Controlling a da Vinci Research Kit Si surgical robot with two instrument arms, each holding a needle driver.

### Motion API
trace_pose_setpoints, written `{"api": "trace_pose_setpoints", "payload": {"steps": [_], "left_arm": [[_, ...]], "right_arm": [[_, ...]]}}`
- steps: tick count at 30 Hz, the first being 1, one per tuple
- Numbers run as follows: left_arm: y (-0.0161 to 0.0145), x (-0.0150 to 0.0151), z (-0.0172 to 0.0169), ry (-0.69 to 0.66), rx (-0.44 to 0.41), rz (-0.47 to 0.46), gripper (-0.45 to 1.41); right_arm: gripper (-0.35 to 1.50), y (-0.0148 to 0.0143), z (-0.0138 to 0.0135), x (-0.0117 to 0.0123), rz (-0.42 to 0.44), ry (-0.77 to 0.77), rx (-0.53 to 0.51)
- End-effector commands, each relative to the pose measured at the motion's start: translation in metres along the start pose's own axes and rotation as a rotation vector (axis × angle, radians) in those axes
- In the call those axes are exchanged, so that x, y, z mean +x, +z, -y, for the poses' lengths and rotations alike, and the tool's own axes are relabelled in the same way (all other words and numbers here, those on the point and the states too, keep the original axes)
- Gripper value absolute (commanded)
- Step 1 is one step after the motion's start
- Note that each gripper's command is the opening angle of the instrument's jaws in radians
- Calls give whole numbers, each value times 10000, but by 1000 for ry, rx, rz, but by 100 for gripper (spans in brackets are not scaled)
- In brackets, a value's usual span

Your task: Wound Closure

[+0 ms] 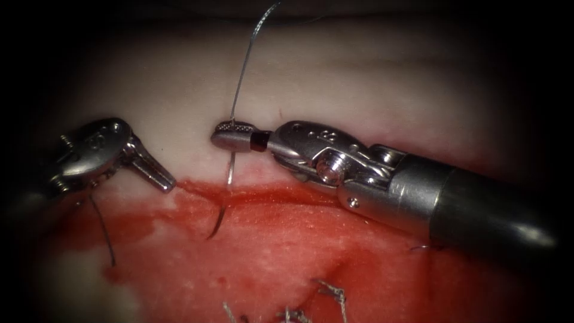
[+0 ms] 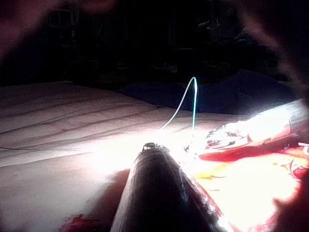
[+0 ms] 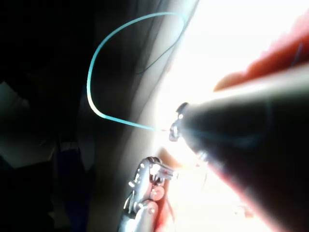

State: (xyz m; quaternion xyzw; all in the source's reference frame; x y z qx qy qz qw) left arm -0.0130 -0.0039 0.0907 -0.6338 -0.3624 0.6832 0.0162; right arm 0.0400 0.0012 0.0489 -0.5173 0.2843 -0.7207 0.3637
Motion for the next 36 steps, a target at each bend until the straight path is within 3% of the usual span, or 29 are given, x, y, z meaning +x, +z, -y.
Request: {"api": "trace_pose_setpoints", "payload": {"steps": [1,12,17,18,20,24,30,36], "left_arm": [[-3,15,8,50,4,-3,-45],[27,26,13,367,-31,-21,-45],[33,25,14,415,-41,-18,-45],[35,25,15,415,-43,-17,-42],[37,25,17,416,-45,-15,0],[37,25,16,410,-46,-12,41],[43,27,13,380,-48,-9,54],[60,26,9,366,-57,-1,32]], "right_arm": [[-35,3,-2,-21,1,61,6],[-35,1,-1,-27,-67,630,-44],[-35,3,2,-20,-116,813,-66],[-35,3,2,-18,-123,828,-68],[-35,5,3,-13,-129,836,-71],[-35,5,4,-13,-127,839,-72],[-35,4,5,-14,-120,840,-71],[-35,3,5,-17,-106,844,-86]]}}
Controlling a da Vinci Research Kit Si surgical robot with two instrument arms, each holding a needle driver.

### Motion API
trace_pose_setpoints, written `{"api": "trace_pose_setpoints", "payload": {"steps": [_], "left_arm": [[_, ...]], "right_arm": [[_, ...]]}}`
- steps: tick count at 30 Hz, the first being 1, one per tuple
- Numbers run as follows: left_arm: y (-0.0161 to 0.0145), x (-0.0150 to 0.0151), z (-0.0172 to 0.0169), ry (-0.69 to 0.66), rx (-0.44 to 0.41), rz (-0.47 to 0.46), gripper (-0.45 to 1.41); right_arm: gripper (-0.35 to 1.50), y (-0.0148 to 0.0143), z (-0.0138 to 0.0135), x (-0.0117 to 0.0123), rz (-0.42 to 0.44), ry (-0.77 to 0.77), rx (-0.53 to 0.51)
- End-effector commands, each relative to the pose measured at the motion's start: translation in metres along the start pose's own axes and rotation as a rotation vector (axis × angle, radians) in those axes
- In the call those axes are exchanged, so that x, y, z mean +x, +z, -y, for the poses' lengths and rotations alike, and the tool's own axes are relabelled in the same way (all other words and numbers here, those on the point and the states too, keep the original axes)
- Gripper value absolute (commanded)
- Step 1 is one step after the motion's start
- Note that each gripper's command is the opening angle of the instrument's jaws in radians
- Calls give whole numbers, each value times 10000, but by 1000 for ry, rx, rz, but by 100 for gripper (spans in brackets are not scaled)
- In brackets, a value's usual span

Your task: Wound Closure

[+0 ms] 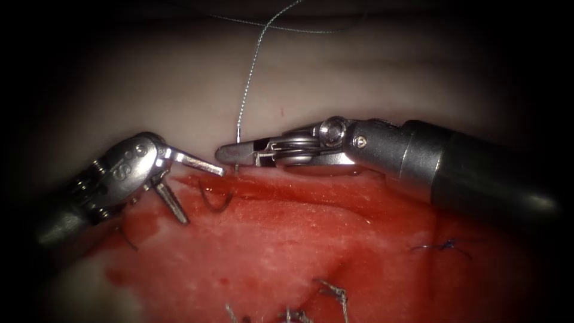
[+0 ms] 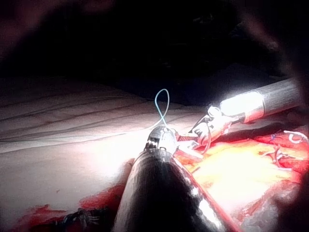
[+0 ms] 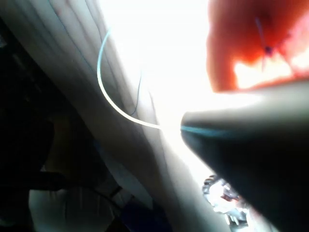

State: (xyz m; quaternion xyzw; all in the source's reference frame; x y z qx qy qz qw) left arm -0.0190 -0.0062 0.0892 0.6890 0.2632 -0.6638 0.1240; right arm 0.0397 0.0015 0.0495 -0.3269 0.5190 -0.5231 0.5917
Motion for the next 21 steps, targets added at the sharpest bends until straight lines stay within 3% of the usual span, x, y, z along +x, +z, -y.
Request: {"api": "trace_pose_setpoints", "payload": {"steps": [1,2,4,5,6,7,8,9,11,12,14,15,17,19,21], "left_arm": [[0,9,11,9,-5,2,27],[6,8,10,-7,-12,4,24],[14,7,10,-15,-14,0,0],[18,6,11,-76,-11,2,-45],[17,6,11,-132,29,10,-45],[12,6,10,-272,123,41,-45],[9,6,10,-321,136,48,-45],[5,6,9,-400,152,44,-45],[1,6,10,-480,175,39,-45],[0,5,11,-636,195,29,-45],[-1,5,13,-879,232,-17,-45],[-1,5,14,-919,253,-47,-45],[0,3,14,-1016,322,-89,-45],[0,4,14,-1192,332,-138,-45],[0,5,16,-1284,345,-189,-45]], "right_arm": [[-35,2,-16,-11,8,-5,-12],[-35,2,-16,-11,8,-5,-12],[-35,1,-17,-11,10,-4,-12],[-35,0,-18,-12,13,-2,-11],[-35,0,-18,-12,16,-14,-11],[-35,0,-18,-13,33,-96,-7],[-35,0,-19,-13,50,-184,-1],[-6,1,-19,-14,77,-306,11],[93,2,-21,-15,126,-408,33],[125,2,-22,-16,133,-522,45],[143,3,-24,-17,152,-650,67],[148,3,-26,-18,166,-686,79],[148,2,-28,-20,178,-745,94],[148,-1,-30,-21,203,-791,120],[148,-5,-31,-21,214,-819,132]]}}
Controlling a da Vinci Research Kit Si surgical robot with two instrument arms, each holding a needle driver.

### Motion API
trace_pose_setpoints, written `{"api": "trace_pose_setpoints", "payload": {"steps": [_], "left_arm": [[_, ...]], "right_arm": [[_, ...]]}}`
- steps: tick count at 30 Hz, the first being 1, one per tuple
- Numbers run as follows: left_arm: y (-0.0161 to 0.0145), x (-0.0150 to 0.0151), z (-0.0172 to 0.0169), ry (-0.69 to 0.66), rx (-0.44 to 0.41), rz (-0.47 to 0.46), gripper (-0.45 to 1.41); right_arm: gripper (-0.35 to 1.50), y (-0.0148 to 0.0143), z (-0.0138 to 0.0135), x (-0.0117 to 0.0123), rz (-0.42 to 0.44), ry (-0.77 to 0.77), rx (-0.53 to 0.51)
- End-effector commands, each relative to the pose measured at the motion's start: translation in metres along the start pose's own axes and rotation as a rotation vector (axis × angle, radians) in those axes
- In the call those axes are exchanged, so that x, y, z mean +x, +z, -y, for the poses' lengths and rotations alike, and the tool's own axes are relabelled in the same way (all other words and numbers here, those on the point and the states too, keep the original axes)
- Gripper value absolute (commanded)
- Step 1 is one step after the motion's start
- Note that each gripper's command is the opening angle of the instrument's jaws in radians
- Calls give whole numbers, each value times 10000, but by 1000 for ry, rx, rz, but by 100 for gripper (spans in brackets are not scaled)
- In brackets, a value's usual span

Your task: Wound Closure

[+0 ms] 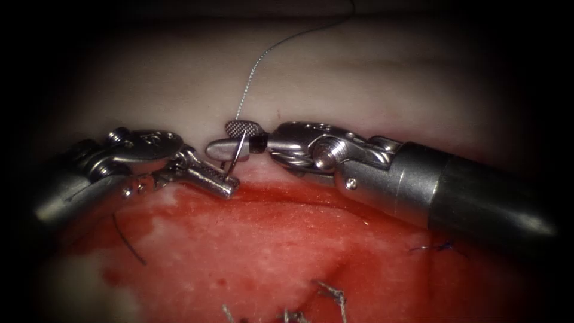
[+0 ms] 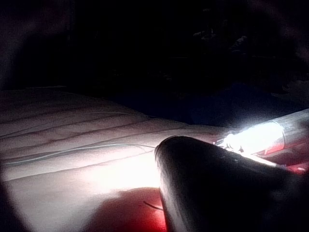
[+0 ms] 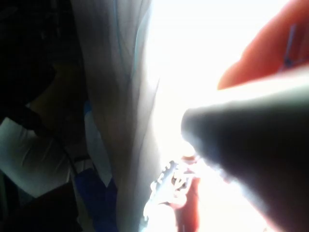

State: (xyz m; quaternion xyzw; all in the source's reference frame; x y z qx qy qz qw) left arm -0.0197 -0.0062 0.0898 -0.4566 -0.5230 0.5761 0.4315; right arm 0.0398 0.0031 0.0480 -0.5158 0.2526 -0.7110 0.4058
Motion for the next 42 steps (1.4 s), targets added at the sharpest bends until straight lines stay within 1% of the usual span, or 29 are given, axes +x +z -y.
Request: {"api": "trace_pose_setpoints", "payload": {"steps": [1,2,3,5,6,9,10,11,12,13,15,17,19,21,22,25,27,29,30,32,33,34,35,36,37,38,39,41,42], "left_arm": [[-2,19,-9,-80,-16,-33,-45],[-2,26,-12,-238,-45,-72,-45],[-2,33,-16,-340,-64,-106,-45],[-4,42,-21,-480,-96,-172,-45],[-5,48,-25,-570,-121,-211,-45],[-10,62,-35,-753,-188,-309,-45],[-13,68,-38,-824,-208,-358,-45],[-16,71,-41,-866,-218,-392,-45],[-19,75,-42,-872,-226,-423,-45],[-24,78,-44,-906,-237,-450,-45],[-31,83,-45,-940,-254,-483,-45],[-40,87,-47,-954,-260,-492,-45],[-49,93,-50,-995,-266,-509,-45],[-56,97,-54,-1000,-272,-525,-45],[-59,100,-56,-1002,-277,-535,-45],[-67,109,-63,-1017,-334,-586,-45],[-75,116,-69,-1016,-415,-623,-45],[-82,122,-75,-1013,-482,-641,-45],[-85,123,-77,-1014,-491,-645,-45],[-90,126,-83,-1016,-492,-637,-45],[-91,128,-85,-1018,-493,-633,-45],[-92,129,-88,-1018,-497,-627,-45],[-93,131,-91,-1025,-512,-627,-45],[-94,132,-93,-1021,-520,-630,-45],[-95,132,-95,-994,-516,-639,-45],[-96,133,-96,-962,-511,-648,-45],[-96,133,-97,-950,-513,-652,-45],[-98,135,-96,-859,-494,-677,-45],[-99,135,-95,-808,-479,-689,-45]], "right_arm": [[148,-1,-2,-17,14,-38,12],[148,-4,-1,-18,20,-67,26],[148,-7,-1,-20,23,-109,35],[148,-10,0,-23,27,-135,50],[148,-12,-1,-25,31,-146,61],[146,-16,-2,-33,36,-157,79],[146,-17,-2,-35,36,-159,80],[146,-18,-3,-38,37,-172,84],[143,-19,-4,-40,36,-192,87],[141,-19,-4,-42,36,-201,88],[141,-19,-7,-44,35,-215,88],[143,-18,-9,-45,34,-231,89],[143,-16,-11,-45,35,-231,91],[138,-14,-13,-45,35,-237,94],[130,-12,-14,-45,36,-236,96],[119,-5,-19,-43,33,-255,91],[118,0,-23,-40,31,-259,85],[113,5,-27,-37,24,-293,66],[109,8,-28,-35,22,-307,61],[99,14,-32,-33,17,-339,47],[77,18,-33,-33,14,-345,37],[27,22,-34,-33,12,-345,29],[-35,29,-35,-34,9,-358,19],[-35,34,-36,-33,-1,-384,-19],[-35,37,-37,-31,-23,-395,-108],[-35,39,-38,-27,-56,-455,-274],[-35,40,-39,-25,-69,-507,-364],[-35,41,-43,-20,-105,-518,-507],[-35,40,-45,-18,-113,-526,-537]]}}
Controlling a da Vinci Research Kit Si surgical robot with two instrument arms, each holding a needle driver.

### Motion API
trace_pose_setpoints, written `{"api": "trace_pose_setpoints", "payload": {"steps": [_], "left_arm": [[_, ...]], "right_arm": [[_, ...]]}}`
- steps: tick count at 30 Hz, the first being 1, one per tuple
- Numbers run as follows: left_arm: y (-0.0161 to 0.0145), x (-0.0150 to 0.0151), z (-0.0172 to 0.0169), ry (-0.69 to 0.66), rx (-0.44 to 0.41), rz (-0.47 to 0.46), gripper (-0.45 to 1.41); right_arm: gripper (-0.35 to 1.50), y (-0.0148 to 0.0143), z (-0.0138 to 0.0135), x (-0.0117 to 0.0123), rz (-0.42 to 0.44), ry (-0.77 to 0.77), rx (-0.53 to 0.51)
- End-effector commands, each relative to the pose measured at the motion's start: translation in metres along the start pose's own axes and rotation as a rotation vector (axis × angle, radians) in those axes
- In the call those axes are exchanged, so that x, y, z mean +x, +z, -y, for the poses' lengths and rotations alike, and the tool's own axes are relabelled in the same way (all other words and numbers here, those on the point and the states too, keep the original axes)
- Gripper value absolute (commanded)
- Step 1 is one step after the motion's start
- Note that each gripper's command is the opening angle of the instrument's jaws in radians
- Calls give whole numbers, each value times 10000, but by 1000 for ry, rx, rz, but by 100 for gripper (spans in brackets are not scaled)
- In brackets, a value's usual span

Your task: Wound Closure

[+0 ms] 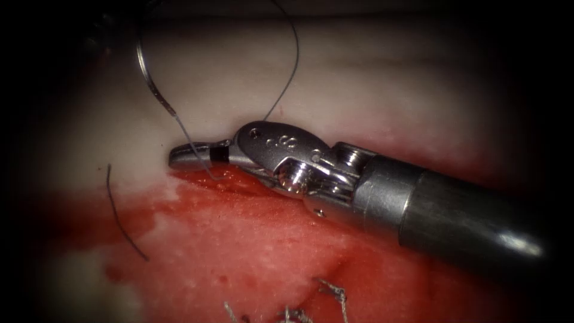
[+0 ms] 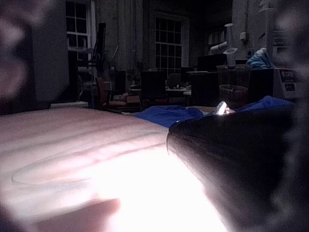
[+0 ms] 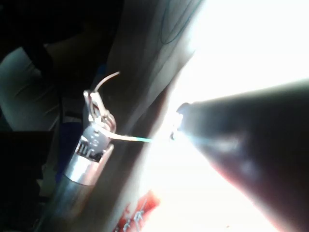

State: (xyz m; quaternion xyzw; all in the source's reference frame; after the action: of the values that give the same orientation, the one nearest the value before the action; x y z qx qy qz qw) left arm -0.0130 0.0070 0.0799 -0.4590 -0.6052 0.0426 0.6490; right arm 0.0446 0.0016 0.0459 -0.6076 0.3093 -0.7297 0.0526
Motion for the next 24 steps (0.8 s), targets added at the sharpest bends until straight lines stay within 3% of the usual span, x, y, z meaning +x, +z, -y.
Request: {"api": "trace_pose_setpoints", "payload": {"steps": [1,4,11,18,24], "left_arm": [[8,3,-14,69,-5,3,-45],[5,11,-15,175,-9,6,-45],[-9,37,-19,478,-12,-13,-45],[-28,69,-20,790,146,-90,-45],[-42,91,-12,1029,331,-123,-45]], "right_arm": [[-35,3,1,-15,2,-12,-43],[-35,5,-9,-16,-8,17,-136],[-35,-10,-45,-15,-41,240,-358],[-35,-38,-93,-6,-127,476,-543],[-35,-81,-114,-12,-159,582,-575]]}}
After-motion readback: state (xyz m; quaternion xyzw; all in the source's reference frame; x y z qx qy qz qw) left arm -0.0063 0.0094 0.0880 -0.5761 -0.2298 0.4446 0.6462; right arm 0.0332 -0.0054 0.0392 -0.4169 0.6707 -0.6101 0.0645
